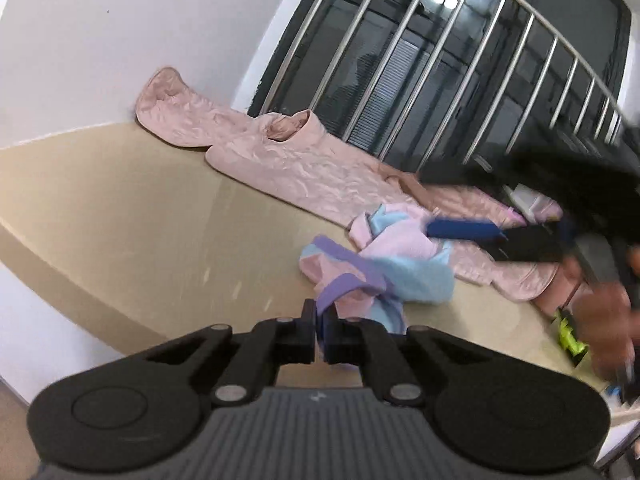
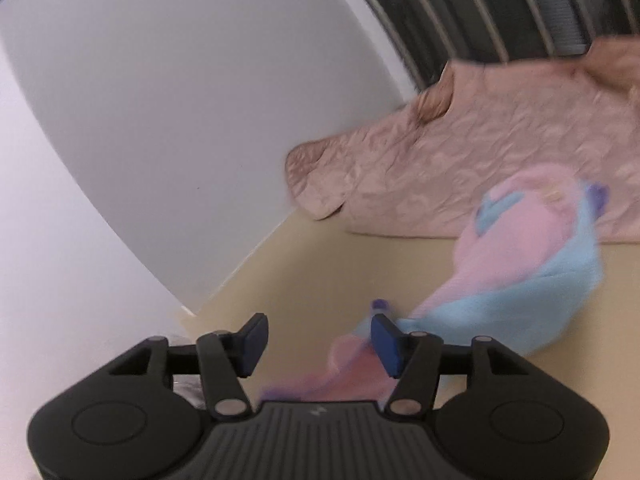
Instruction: Fold clothes
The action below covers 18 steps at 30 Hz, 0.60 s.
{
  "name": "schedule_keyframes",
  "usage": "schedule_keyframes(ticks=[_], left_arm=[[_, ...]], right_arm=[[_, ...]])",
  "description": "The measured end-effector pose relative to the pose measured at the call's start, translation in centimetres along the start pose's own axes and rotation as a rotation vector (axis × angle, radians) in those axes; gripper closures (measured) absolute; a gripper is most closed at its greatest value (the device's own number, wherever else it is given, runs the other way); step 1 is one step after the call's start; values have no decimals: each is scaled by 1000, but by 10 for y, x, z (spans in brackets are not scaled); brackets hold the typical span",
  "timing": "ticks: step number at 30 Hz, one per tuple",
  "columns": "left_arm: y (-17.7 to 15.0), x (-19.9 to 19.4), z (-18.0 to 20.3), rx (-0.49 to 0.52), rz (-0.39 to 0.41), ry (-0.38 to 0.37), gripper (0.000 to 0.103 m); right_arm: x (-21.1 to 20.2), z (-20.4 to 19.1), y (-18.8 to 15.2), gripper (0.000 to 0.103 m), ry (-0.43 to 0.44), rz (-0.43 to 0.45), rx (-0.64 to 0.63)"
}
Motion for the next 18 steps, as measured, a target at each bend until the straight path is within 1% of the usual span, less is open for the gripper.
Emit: schedule_keyframes(ticks=[1, 2, 4, 5, 6, 8, 10, 11, 13, 15, 16, 17, 18], left_arm=[[-1, -1, 1, 2, 6, 6, 101], [-2, -3, 2, -8, 12, 6, 101], [-1, -6, 1, -28, 27, 10, 101], [0, -8, 0, -37, 34, 13, 101], [2, -9, -3, -41, 37, 12, 101], [5, -11, -9, -47, 43, 9, 101], [6, -8, -12, -31, 37, 13, 101], [7, -7, -13, -21, 36, 18, 101], [8, -7, -13, -13, 41, 17, 101], [9, -6, -13, -3, 44, 16, 101], [8, -5, -13, 6, 42, 21, 101], [8, -3, -13, 15, 40, 28, 102], [9, -1, -14, 23, 39, 38, 102]], right_arm=[[10, 5, 3, 47, 1, -19, 24], [21, 9, 6, 48, -23, -42, 40], [43, 17, 9, 61, -101, -97, 60], [47, 22, 9, 73, -128, -118, 78], [49, 25, 5, 76, -130, -133, 104], [50, 30, -2, 76, -97, -156, 154], [54, 35, -9, 76, -61, -178, 203], [56, 37, -13, 76, -55, -183, 227], [65, 36, -16, 76, -73, -182, 252], [72, 40, -15, 76, -50, -179, 302], [75, 41, -14, 79, -36, -177, 329], [79, 40, -11, 93, -39, -168, 342], [83, 39, -8, 101, -45, -159, 351]])
Point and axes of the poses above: each gripper's, at about its wrist camera, not at the fingertips, and x roughly the way its jaws point, z to its right, y to its top, the point moved 4 cm from there along x, roughly the way its jaws point, and after that the axes turned 3 degrees about -z, right-handed, at the moved point
